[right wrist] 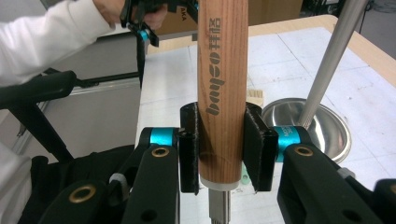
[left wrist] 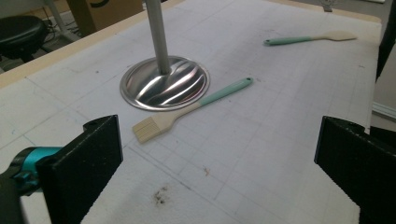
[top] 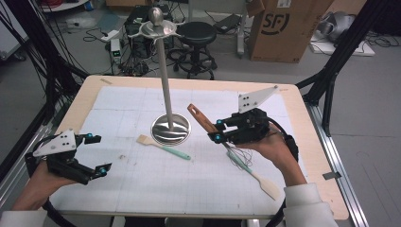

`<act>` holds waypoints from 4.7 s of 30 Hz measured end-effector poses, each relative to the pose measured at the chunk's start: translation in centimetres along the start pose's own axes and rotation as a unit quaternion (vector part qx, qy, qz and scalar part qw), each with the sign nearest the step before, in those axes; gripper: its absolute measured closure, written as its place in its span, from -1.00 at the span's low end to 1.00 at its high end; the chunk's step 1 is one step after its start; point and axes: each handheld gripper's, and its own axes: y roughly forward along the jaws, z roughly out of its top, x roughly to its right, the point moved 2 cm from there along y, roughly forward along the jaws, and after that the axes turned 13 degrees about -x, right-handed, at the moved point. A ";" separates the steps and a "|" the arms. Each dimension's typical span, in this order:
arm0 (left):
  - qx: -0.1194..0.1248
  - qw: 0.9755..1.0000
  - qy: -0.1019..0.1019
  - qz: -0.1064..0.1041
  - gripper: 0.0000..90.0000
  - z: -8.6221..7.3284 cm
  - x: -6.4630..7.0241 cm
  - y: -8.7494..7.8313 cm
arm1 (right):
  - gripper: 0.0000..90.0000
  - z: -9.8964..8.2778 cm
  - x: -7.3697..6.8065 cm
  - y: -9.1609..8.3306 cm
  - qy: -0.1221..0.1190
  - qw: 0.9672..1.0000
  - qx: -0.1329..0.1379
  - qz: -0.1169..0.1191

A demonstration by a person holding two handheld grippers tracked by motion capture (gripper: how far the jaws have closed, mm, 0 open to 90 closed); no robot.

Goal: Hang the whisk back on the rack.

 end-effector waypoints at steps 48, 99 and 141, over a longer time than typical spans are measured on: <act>-0.008 0.993 0.100 -0.068 -0.96 15.1 3.1 -1.5 | 0.56 3.4 -0.8 0.3 -0.014 0.998 0.038 -0.052; -0.009 0.991 0.072 -0.112 -0.70 21.8 6.1 3.4 | 0.56 4.8 -1.3 2.9 -0.018 0.995 0.050 -0.082; 0.008 0.995 0.007 -0.102 0.41 22.0 5.7 5.7 | 0.56 5.0 -1.4 3.5 -0.009 0.992 0.067 -0.105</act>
